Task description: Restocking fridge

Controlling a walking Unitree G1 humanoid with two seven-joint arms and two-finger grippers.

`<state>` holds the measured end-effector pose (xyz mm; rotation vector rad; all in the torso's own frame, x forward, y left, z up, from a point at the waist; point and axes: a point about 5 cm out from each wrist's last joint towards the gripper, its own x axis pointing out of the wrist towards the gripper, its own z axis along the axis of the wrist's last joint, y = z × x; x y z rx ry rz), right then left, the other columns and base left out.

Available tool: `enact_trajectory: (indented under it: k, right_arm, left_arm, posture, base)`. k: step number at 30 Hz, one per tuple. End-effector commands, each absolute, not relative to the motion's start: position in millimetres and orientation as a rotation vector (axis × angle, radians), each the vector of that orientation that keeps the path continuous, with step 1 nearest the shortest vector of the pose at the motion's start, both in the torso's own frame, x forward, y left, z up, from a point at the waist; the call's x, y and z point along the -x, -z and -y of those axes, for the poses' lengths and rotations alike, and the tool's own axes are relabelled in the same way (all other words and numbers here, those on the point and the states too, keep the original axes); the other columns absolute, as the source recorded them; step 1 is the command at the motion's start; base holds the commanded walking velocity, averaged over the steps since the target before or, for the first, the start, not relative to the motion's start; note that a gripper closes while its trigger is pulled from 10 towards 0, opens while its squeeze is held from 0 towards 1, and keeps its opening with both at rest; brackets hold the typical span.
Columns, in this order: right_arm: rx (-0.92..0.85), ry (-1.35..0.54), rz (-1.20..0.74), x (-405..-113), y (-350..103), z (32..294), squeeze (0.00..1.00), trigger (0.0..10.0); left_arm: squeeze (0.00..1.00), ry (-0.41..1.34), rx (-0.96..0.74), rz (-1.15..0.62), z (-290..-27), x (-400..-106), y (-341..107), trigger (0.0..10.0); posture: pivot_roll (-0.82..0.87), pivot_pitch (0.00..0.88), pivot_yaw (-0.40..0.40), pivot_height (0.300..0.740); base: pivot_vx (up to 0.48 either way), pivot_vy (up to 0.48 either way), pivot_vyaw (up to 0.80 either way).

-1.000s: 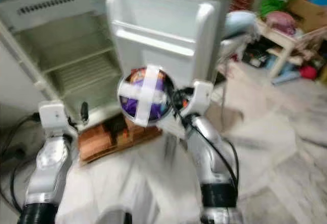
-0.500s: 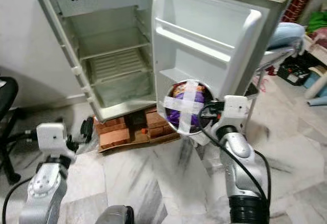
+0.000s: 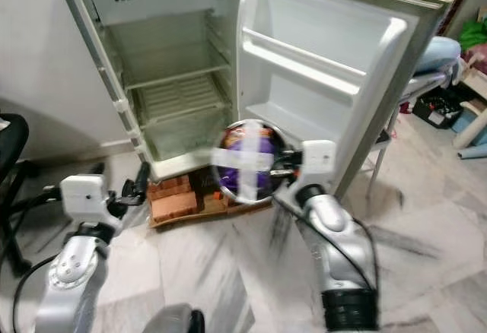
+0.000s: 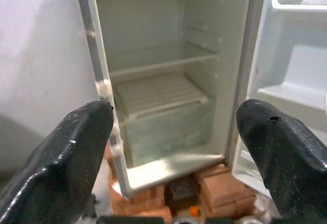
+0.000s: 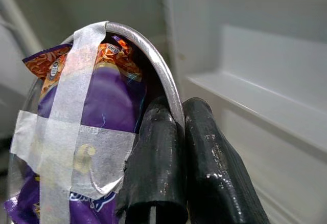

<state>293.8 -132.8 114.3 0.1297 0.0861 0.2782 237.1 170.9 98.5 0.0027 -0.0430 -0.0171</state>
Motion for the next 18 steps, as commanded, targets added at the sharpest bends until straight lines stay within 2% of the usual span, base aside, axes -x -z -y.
enact_trajectory:
  k: [1,7,18]
  right_arm:
    - [-0.116,-0.259,-0.081,-292.3,-114.2,141.9,0.0,10.0]
    - [-0.115,-0.265,-0.084,-291.9,-113.7,141.8,0.0,10.0]
    - [-0.11,-0.296,-0.07,-297.9,-118.6,138.3,0.0,10.0]
  left_arm:
    - [0.0,0.033,0.016,0.047,-166.7,-237.8,-100.2,10.0]
    - [0.0,0.035,0.001,0.048,-166.1,-238.2,-100.6,10.0]
    - [0.0,0.024,0.016,0.038,-166.3,-239.0,-99.9,10.0]
  posture:
    - [0.07,0.043,0.001,0.74]
    - [0.07,0.048,-0.002,0.74]
    - [0.08,0.051,-0.01,0.74]
  base:
    - [0.0,0.424,0.0]
    - [0.0,0.423,0.0]
    - [0.358,0.319,0.0]
